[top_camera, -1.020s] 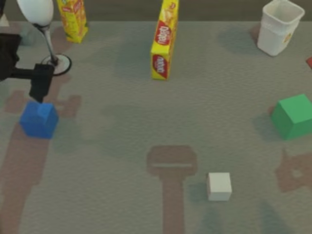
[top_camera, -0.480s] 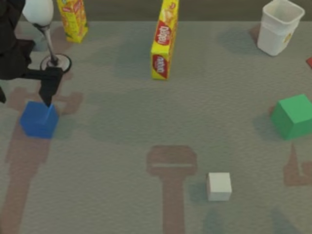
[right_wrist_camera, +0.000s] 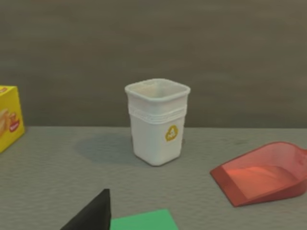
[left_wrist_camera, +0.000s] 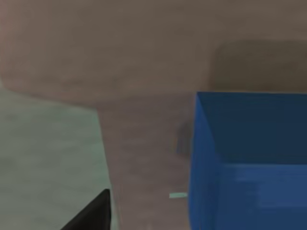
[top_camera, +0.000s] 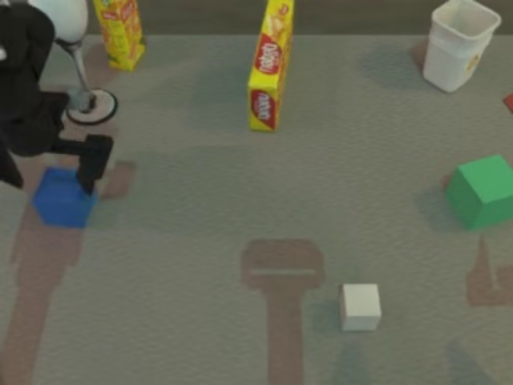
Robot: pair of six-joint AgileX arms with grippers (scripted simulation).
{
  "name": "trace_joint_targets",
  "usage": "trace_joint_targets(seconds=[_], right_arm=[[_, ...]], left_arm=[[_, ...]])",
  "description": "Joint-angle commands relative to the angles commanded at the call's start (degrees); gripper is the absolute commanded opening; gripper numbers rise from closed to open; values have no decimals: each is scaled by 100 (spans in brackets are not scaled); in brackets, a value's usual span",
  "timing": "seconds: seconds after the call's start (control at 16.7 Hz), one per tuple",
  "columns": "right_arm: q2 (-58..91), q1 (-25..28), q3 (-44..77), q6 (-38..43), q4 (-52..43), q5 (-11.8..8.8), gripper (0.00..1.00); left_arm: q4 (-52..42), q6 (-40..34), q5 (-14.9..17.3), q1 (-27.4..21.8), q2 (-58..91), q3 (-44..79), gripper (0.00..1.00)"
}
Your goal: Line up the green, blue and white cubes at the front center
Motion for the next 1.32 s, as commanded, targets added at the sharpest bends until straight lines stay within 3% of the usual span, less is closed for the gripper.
trace_joint_targets(seconds=[0.24,0.48,1.26,1.32], right_arm=[[0,0,0,0,0,0,100],[0,0,0,0,0,0,100],[0,0,0,0,0,0,100],[0,0,0,0,0,0,100]], left_arm=[[762,2,3,-3,308,-471,100],[807,2,3,-3,334,-502,100],[807,2,3,-3,334,-502,2],[807,2,3,-3,334,-502,0]])
